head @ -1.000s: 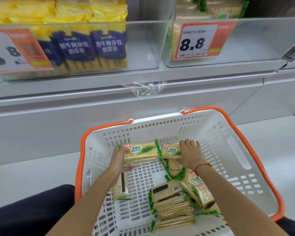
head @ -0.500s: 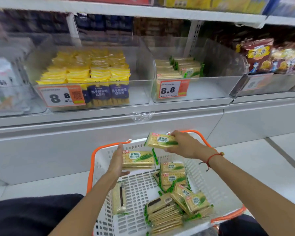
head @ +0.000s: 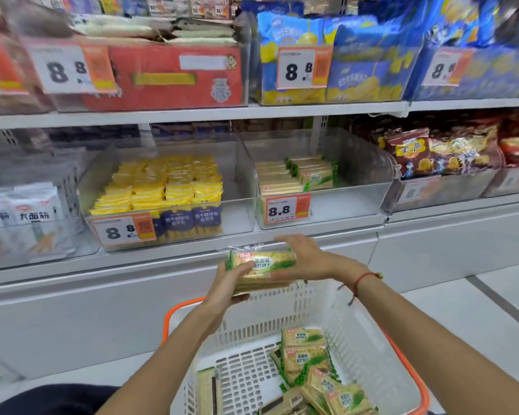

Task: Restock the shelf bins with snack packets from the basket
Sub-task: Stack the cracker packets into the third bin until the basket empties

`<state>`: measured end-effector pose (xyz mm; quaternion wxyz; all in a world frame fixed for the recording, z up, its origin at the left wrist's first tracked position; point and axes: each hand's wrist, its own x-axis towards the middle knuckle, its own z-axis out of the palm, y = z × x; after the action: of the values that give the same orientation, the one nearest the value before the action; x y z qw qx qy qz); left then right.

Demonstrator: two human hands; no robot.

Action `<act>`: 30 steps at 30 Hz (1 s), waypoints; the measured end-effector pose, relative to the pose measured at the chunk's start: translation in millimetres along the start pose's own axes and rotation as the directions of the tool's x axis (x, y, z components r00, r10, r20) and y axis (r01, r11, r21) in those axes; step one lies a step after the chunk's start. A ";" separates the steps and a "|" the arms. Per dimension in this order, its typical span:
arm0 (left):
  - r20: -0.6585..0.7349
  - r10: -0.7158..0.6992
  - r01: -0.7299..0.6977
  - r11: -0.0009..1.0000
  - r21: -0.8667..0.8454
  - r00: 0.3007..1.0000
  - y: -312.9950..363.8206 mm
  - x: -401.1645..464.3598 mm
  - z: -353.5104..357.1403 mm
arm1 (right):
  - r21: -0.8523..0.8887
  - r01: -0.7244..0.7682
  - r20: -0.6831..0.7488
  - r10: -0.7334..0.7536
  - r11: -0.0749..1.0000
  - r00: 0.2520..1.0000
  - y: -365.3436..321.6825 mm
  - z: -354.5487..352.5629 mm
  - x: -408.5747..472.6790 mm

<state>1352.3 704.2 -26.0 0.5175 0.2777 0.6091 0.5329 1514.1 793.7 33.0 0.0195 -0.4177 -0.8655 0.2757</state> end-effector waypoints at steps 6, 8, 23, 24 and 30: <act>0.033 0.171 -0.170 0.984 -0.046 0.985 40.3 6.8 36.3 | 0.689 -0.275 0.248 0.139 0.670 0.959 20.2 -53.2 -7.4; 0.053 0.194 -0.193 0.981 -0.020 0.980 52.0 11.3 47.1 | 0.788 -0.203 0.192 0.081 0.582 0.978 25.8 -57.9 -10.2; 0.360 0.353 -0.504 0.608 0.613 0.864 189.8 99.0 113.1 | 0.622 0.168 -0.321 0.053 0.765 0.946 99.0 -179.8 24.4; 0.363 0.352 -0.504 0.541 0.674 0.863 194.5 110.4 118.0 | 0.545 0.151 -0.330 0.046 0.825 0.943 103.4 -187.7 31.7; 0.294 0.396 -0.405 0.234 0.884 0.870 194.0 177.8 160.3 | -0.221 -0.013 -0.401 -0.079 0.975 0.913 132.7 -223.9 86.7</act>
<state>1404.3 974.3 112.9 0.1166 0.6673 0.7063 0.2057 1611.4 1026.8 140.2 0.1577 -0.4508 -0.8744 0.0854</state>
